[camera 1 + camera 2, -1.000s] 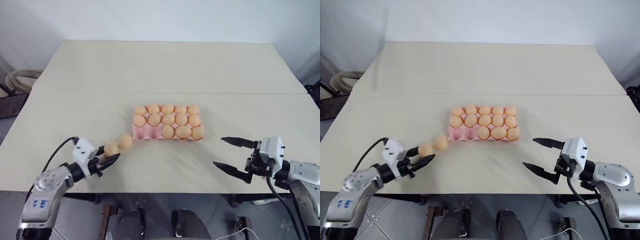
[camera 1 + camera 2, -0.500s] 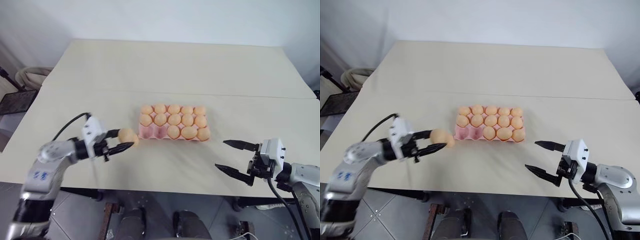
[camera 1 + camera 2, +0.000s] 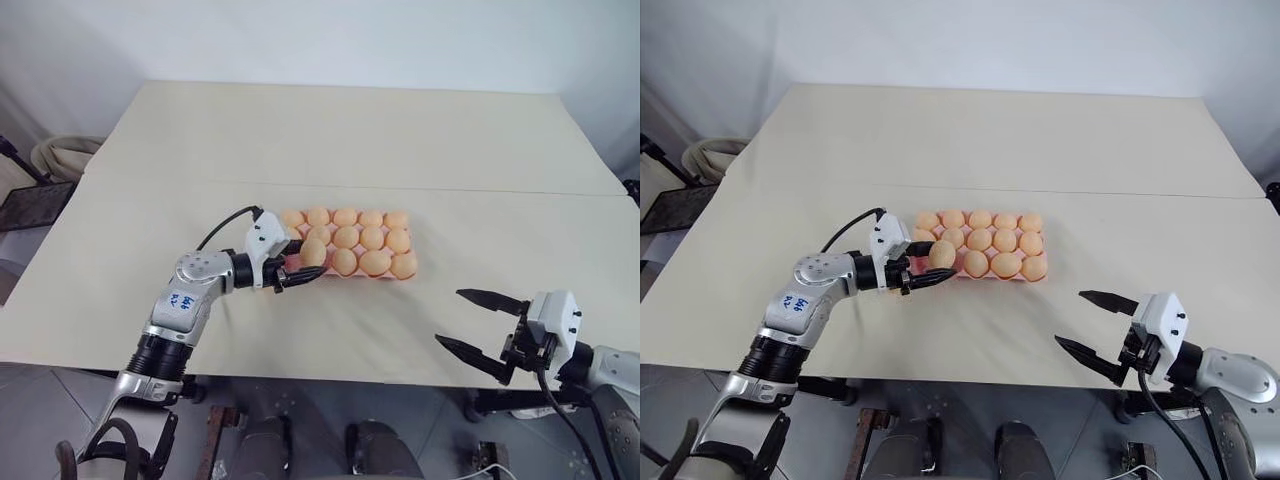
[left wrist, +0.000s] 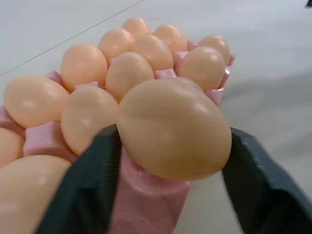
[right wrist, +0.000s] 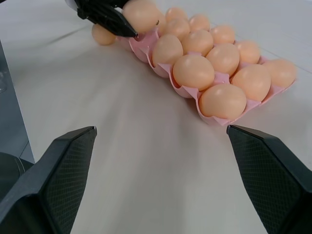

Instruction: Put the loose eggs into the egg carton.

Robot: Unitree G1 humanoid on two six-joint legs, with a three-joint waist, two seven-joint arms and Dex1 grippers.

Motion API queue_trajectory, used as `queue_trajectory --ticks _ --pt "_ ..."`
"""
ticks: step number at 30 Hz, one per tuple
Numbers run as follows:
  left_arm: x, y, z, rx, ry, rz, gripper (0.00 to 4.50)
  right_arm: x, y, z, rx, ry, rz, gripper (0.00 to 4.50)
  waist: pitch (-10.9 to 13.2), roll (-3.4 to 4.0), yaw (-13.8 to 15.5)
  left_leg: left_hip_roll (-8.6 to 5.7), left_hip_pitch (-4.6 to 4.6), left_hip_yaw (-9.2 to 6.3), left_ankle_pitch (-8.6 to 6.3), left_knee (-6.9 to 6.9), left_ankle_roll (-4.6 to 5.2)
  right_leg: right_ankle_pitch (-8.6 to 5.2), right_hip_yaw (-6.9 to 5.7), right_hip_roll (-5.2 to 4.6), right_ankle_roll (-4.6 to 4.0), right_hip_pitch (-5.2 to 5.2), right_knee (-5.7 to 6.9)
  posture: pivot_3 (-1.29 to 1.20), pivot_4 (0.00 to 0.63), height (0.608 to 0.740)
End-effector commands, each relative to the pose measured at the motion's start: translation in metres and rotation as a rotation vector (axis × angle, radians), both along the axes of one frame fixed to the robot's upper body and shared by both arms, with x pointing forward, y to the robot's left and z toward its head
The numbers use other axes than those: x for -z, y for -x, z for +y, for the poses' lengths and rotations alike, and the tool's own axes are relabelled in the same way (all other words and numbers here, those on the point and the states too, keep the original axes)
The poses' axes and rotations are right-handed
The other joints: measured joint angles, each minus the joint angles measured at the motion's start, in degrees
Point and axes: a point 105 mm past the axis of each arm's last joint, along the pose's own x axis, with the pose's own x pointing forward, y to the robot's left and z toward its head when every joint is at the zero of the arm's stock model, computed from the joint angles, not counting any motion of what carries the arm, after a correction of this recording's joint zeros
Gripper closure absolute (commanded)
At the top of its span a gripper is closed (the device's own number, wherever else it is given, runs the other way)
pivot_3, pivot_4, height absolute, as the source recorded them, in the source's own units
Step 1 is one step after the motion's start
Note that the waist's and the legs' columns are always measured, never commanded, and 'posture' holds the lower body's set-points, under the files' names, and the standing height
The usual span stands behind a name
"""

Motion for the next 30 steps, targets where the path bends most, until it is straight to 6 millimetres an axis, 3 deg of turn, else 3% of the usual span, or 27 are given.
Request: queue_trajectory --ticks 1,2,8,12,16,22,30 --pt "-0.020 -0.003 0.012 -0.043 0.021 -0.100 0.23 -0.010 0.001 0.003 -0.013 -0.019 -0.037 0.00 0.0 0.00 0.0 0.00 0.00 0.00 0.00 0.05 0.00 0.03 0.01 -0.01 0.01 0.02 0.00 0.00 0.150 0.740" --pt "-0.023 0.000 0.018 -0.044 0.042 -0.103 0.01 -0.010 0.000 0.003 -0.015 -0.019 -0.037 0.00 0.0 0.00 -0.1 0.00 0.00 -0.01 0.00 0.07 0.00 0.04 0.00 -0.02 0.00 0.02 0.00 0.00 0.150 0.740" --pt "-0.032 0.031 0.066 -0.088 0.121 -0.132 0.01 -0.010 -0.005 0.008 -0.056 -0.023 -0.038 0.00 0.0 0.00 -0.9 0.05 -0.01 -0.04 -0.02 -0.14 -0.02 0.00 -0.01 -0.03 -0.06 -0.03 -0.10 0.00 0.150 0.740" --pt "-0.021 0.047 0.119 -0.277 0.107 -0.135 0.01 -0.011 -0.009 0.015 -0.105 -0.029 -0.042 0.00 0.0 0.00 -1.5 0.06 -0.01 -0.04 -0.04 -0.22 -0.02 -0.01 0.01 -0.04 -0.08 -0.05 -0.18 0.00 0.150 0.740" --pt "-0.007 0.063 0.147 -0.399 0.086 -0.122 0.01 -0.011 -0.013 0.019 -0.145 -0.038 -0.051 0.00 0.0 0.00 -1.3 0.06 0.00 -0.07 -0.08 -0.21 -0.07 -0.03 -0.01 -0.11 -0.12 -0.05 -0.18 0.00 0.150 0.740" --pt "0.014 0.083 0.150 -0.402 0.053 -0.031 0.01 -0.011 -0.016 0.021 -0.179 -0.049 -0.065 0.00 0.0 0.00 -1.1 0.01 -0.04 -0.08 -0.21 -0.40 -0.26 -0.02 -0.06 -0.32 -0.19 -0.04 -0.47 0.00 0.150 0.740" --pt "0.009 0.064 0.118 -0.317 0.071 -0.026 0.01 -0.010 -0.017 0.020 -0.182 -0.042 -0.060 0.00 0.0 0.01 -1.2 0.00 -0.10 -0.08 -0.10 -0.72 -0.09 -0.03 -0.19 -0.34 -0.23 -0.13 -0.67 0.00 0.150 0.740"
